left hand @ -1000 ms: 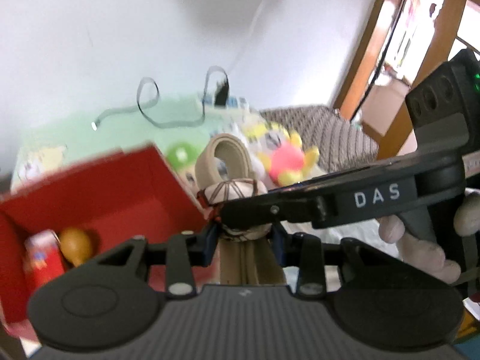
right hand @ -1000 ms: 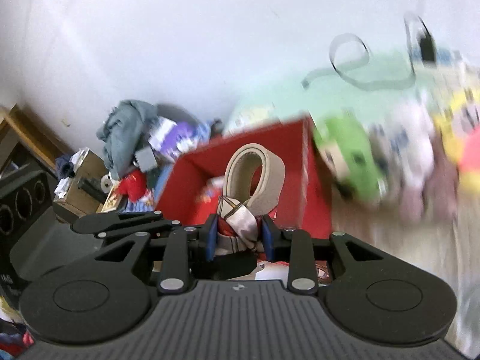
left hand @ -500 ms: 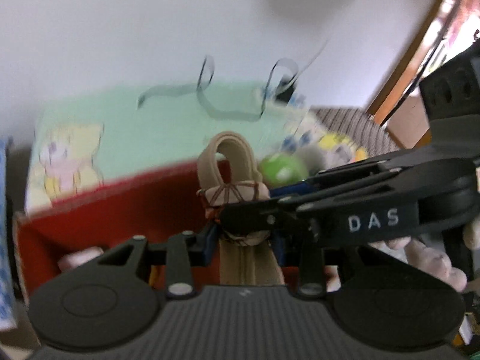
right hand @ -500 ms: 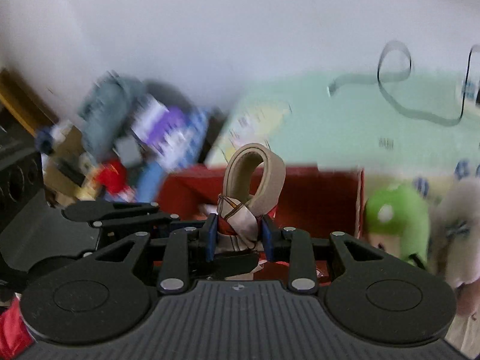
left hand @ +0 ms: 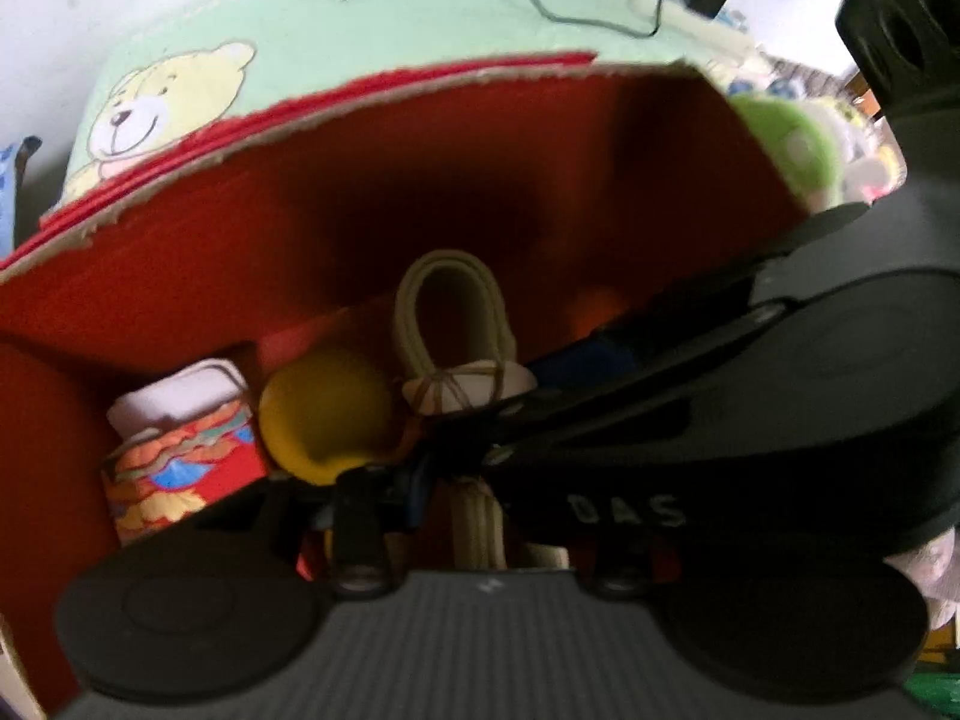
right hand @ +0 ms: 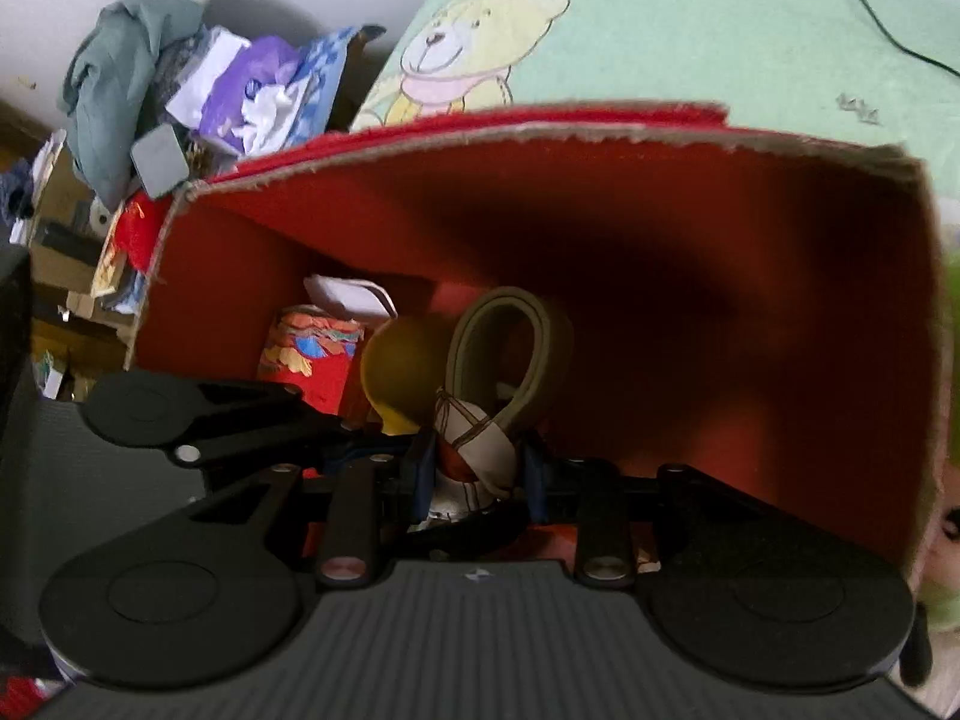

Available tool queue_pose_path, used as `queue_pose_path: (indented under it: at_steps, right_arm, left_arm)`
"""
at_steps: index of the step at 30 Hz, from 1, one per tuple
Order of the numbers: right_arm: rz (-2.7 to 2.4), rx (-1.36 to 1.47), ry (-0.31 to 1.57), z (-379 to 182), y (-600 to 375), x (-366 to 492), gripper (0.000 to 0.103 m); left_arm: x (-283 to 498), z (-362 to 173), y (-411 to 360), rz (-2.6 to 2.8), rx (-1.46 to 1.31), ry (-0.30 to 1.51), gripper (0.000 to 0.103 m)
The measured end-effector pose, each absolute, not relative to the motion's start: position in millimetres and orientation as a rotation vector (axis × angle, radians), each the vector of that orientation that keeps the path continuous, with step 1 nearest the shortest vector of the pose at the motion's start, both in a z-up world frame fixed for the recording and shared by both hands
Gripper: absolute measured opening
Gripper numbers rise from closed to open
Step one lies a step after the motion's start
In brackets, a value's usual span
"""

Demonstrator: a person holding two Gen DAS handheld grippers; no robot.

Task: Organize objects
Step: 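Lift the ornament and carry it over the red cardboard box, then lower the ornament into the box beside the brown gourd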

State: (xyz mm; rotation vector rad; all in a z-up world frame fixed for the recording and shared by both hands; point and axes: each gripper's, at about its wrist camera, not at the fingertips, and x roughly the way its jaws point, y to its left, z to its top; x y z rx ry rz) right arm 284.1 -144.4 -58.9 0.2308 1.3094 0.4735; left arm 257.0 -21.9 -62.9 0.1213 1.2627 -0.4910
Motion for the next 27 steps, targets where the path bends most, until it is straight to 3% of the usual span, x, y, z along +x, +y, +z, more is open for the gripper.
queue_pose_path:
  at_steps: [9, 27]
  right_arm:
    - [0.470, 0.209, 1.362, -68.0, -140.8, 288.9, 0.032]
    - [0.427, 0.223, 1.294, -65.4, -144.1, 280.4, 0.032]
  left_arm:
    - [255.1, -60.2, -9.6, -0.466, 0.130, 1.246, 0.051]
    - [252.3, -55.6, -16.5, -0.398, 0.189, 1.195, 0.057]
